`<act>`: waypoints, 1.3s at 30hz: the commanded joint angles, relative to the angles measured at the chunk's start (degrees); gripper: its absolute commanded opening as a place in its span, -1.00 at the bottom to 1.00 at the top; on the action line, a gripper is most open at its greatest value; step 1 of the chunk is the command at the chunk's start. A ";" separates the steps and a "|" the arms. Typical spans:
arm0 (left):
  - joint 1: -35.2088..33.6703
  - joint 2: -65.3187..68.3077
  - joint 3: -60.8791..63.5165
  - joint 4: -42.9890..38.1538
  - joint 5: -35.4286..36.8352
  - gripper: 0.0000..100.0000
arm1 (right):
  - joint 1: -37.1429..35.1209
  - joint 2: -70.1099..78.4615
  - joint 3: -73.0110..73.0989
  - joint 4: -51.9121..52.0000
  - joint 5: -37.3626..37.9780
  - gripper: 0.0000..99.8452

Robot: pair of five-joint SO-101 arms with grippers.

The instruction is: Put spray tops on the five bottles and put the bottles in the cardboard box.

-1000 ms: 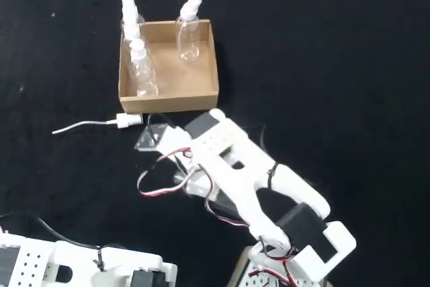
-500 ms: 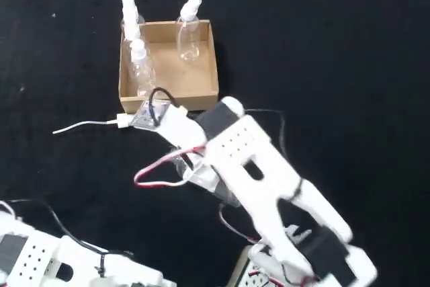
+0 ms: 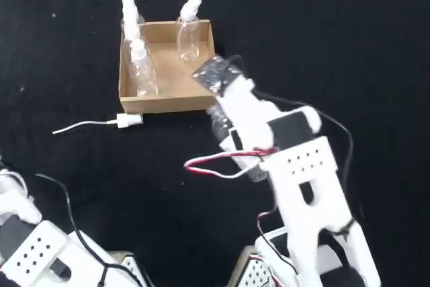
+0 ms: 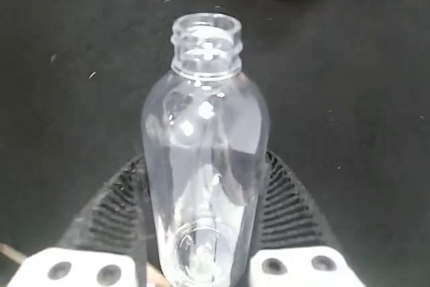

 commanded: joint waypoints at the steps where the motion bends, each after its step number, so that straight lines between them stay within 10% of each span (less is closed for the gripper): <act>1: 6.99 -0.26 -9.80 7.56 -3.96 -0.94 | 3.87 -5.85 2.24 -4.31 -0.79 -0.93; 23: 32.48 22.59 -26.86 24.62 -33.14 -0.69 | 14.86 -10.42 12.97 -19.08 -5.63 -0.93; 39: 45.32 38.51 -29.14 20.13 -59.08 -0.69 | 17.05 -10.33 14.64 -21.89 -6.24 -0.93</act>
